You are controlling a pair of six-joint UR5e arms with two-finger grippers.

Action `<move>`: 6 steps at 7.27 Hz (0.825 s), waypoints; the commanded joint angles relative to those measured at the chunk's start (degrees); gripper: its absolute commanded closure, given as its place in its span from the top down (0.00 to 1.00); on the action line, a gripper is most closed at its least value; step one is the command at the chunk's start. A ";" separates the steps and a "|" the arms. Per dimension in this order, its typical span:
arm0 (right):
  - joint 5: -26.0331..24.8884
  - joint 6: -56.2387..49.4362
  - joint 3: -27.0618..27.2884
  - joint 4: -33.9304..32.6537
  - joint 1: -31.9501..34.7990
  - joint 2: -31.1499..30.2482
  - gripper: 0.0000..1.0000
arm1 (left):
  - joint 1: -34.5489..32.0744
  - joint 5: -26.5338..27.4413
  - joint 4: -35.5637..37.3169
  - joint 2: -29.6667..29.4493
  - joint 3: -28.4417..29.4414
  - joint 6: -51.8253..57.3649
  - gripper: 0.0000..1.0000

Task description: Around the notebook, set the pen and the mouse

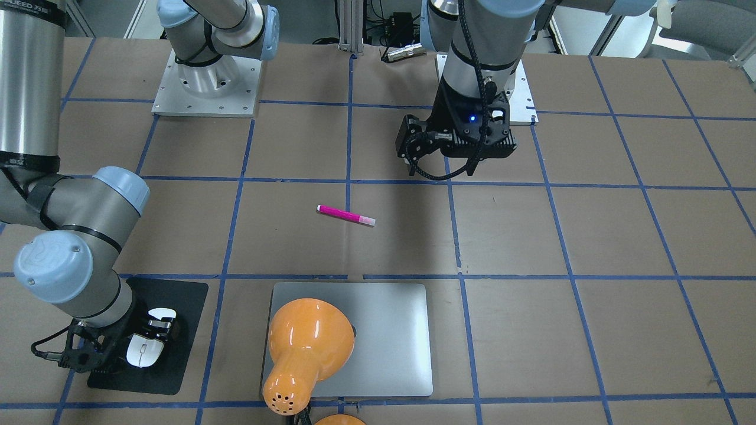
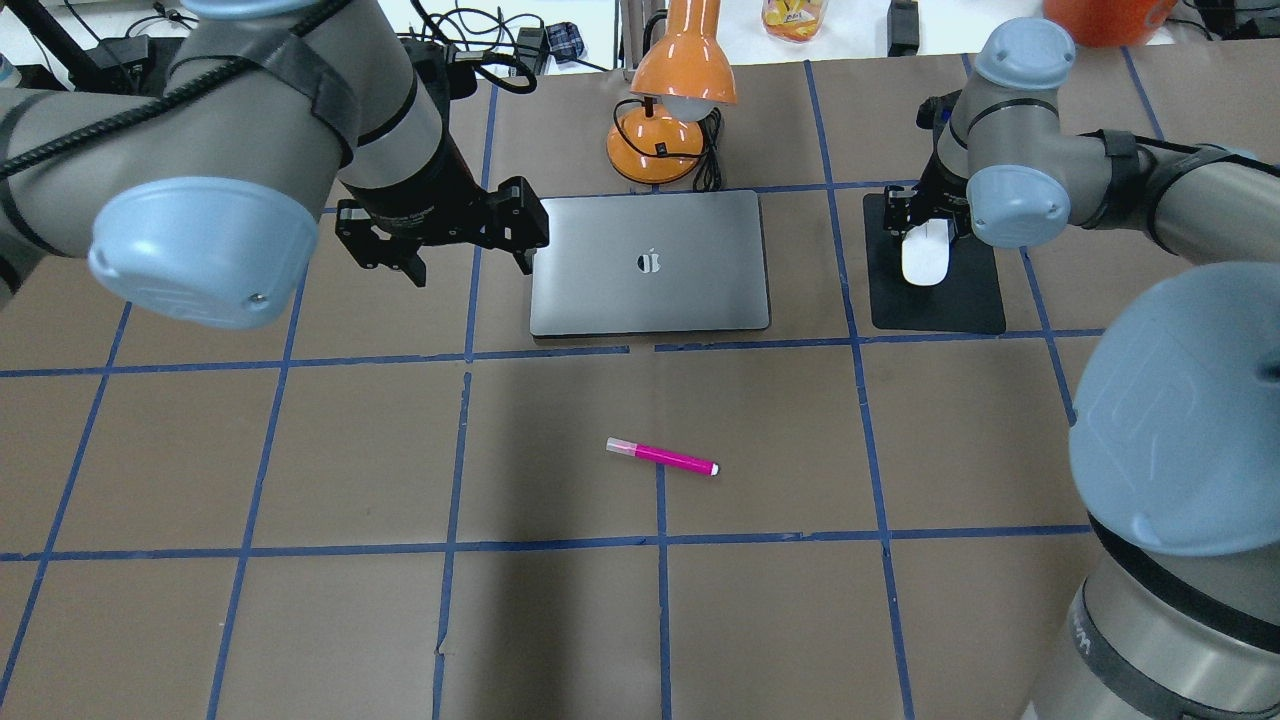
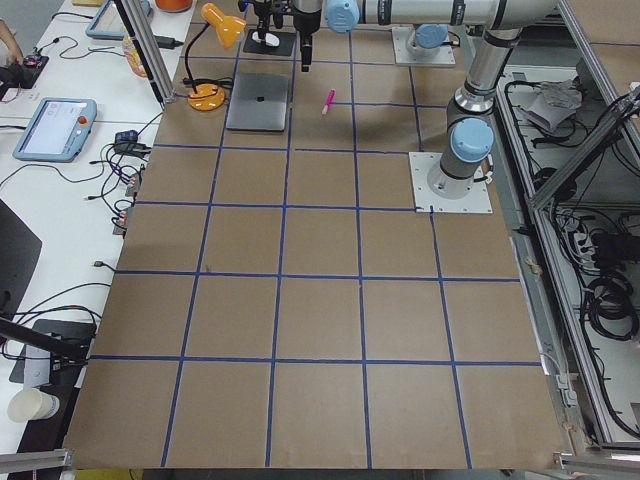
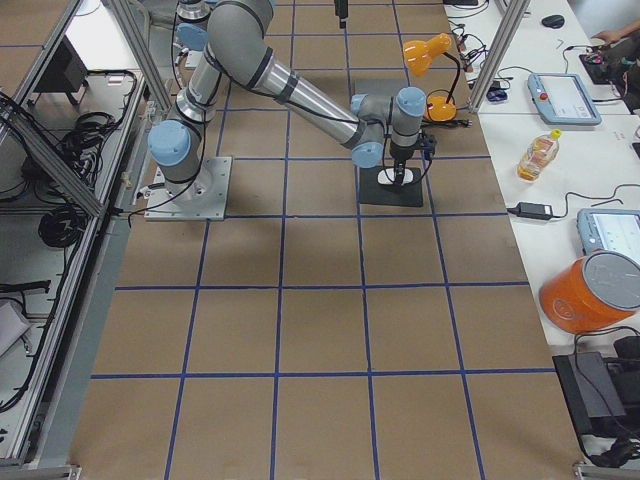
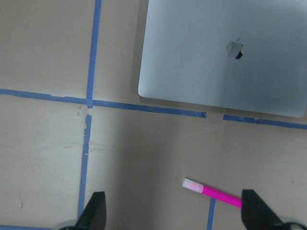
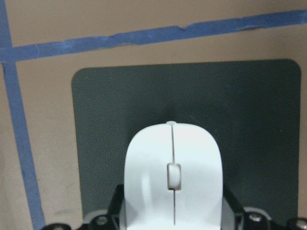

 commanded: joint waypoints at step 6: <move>0.49 0.98 0.37 23.17 0.17 -17.60 1.00 | 5.02 -0.08 -6.17 -0.04 5.82 2.87 1.00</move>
